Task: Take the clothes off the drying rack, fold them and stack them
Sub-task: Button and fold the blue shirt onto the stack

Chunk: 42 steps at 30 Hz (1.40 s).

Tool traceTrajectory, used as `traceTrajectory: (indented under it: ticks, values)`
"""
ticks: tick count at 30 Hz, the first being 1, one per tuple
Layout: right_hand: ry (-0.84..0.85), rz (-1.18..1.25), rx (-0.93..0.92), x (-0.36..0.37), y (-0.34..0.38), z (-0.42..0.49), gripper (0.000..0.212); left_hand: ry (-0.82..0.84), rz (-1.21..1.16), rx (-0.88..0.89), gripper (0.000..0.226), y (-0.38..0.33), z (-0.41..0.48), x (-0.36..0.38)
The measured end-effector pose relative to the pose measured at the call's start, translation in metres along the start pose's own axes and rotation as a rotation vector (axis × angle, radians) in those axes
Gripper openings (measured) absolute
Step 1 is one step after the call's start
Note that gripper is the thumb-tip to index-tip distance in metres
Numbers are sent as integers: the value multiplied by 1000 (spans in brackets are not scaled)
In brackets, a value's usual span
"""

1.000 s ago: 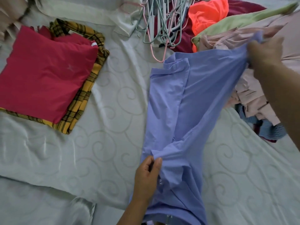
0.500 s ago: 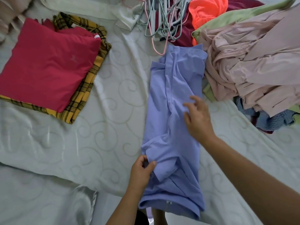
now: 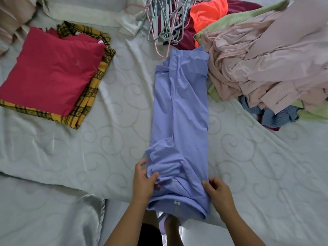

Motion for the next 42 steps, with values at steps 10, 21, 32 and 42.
traceTrajectory:
  ticks: [10,21,32,42]
  values:
    - [69,-7,52,7,-3,-14,29,74,257,-138,32,26,-25,-14]
    - [389,482,215,-57,12,-37,10,385,-247,-290,49,-24,-59,-48]
    - [69,932,60,-118,172,110,47,29,-105,17,36,-196,92,9]
    - [-33,327,-18,-35,98,104,11,-12,31,11,14,-81,75,44]
Point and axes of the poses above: each hand's wrist, its own z-axis towards the middle knuckle, its own x-axis out of the palm, y = z × x, the point moved 1 cm from there along z, towards the middle knuckle, and after that the axes turned 6 degrees about -z, right-handed, at the moved point
